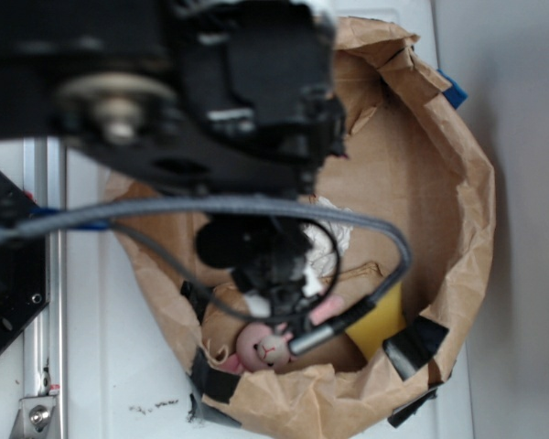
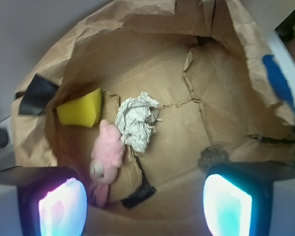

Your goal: Grab the pink bunny.

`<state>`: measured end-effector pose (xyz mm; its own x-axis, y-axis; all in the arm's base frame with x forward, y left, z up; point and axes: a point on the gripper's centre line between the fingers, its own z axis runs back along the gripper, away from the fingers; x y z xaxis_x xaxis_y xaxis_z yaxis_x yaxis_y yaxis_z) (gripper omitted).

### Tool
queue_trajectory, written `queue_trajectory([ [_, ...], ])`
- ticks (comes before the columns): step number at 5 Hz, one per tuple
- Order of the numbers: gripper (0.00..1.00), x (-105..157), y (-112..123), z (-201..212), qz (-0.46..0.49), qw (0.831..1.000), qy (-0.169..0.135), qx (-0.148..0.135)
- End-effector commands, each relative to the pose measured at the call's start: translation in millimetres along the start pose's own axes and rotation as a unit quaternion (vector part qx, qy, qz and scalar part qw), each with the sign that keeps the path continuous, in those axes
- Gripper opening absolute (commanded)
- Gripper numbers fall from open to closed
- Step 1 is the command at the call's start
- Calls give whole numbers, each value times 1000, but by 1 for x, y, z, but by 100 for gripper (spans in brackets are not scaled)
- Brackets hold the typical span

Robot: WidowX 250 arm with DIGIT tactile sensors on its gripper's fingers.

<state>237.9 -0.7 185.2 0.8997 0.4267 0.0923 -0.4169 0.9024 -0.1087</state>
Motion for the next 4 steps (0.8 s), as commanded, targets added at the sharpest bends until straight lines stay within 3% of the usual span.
queue_trajectory([
  [1, 100, 2, 1, 8, 2, 1000, -15, -6],
  [3, 100, 2, 1, 8, 2, 1000, -15, -6],
  [4, 100, 2, 4, -16, -1, 1000, -26, 6],
])
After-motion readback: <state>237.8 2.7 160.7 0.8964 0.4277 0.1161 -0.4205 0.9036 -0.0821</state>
